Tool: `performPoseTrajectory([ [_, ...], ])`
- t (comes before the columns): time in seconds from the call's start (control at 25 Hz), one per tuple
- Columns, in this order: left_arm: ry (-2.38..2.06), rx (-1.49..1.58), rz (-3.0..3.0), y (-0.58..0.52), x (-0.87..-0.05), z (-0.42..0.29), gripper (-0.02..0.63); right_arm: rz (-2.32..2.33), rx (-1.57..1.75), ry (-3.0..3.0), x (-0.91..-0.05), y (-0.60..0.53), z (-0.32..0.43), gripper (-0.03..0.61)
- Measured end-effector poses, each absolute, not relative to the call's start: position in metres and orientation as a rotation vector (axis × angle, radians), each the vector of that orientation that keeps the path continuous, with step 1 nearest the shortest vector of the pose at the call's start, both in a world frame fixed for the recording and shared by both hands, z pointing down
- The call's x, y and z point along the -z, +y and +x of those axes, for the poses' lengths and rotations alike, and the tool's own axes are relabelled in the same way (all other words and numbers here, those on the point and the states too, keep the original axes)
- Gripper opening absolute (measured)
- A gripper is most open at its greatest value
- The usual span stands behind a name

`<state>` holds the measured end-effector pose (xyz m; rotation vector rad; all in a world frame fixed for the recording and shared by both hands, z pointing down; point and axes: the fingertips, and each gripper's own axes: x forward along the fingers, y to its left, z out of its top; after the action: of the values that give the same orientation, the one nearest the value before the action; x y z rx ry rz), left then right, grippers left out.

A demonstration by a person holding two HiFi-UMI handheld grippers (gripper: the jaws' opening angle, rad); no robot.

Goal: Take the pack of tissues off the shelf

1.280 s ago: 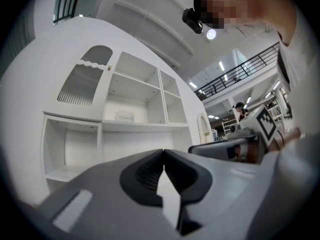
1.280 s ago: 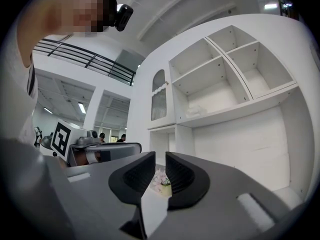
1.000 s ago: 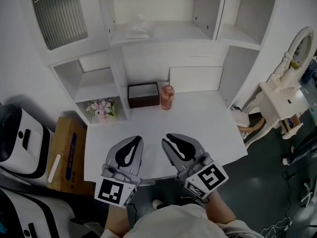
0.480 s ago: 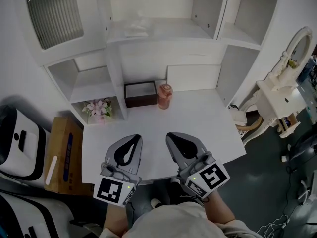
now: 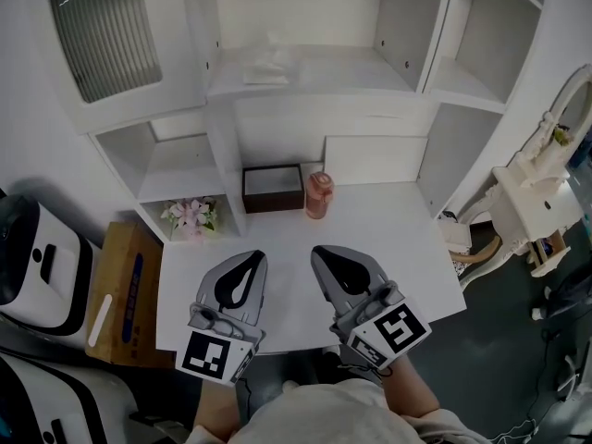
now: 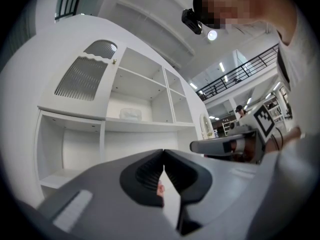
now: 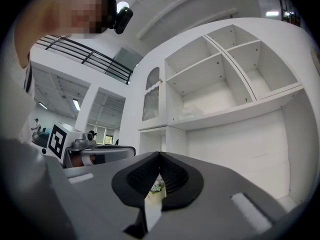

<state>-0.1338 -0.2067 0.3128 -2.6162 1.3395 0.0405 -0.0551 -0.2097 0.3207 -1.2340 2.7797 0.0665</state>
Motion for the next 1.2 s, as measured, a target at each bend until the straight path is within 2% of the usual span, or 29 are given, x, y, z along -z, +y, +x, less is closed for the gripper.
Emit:
performPoseTrajectory([
  [1.2, 1.597, -0.011, -2.483, -0.263, -0.306, -0.152, 0.002, -1.071, -0.19, 2.85, -0.273, -0.311, -0.057, 0.02],
])
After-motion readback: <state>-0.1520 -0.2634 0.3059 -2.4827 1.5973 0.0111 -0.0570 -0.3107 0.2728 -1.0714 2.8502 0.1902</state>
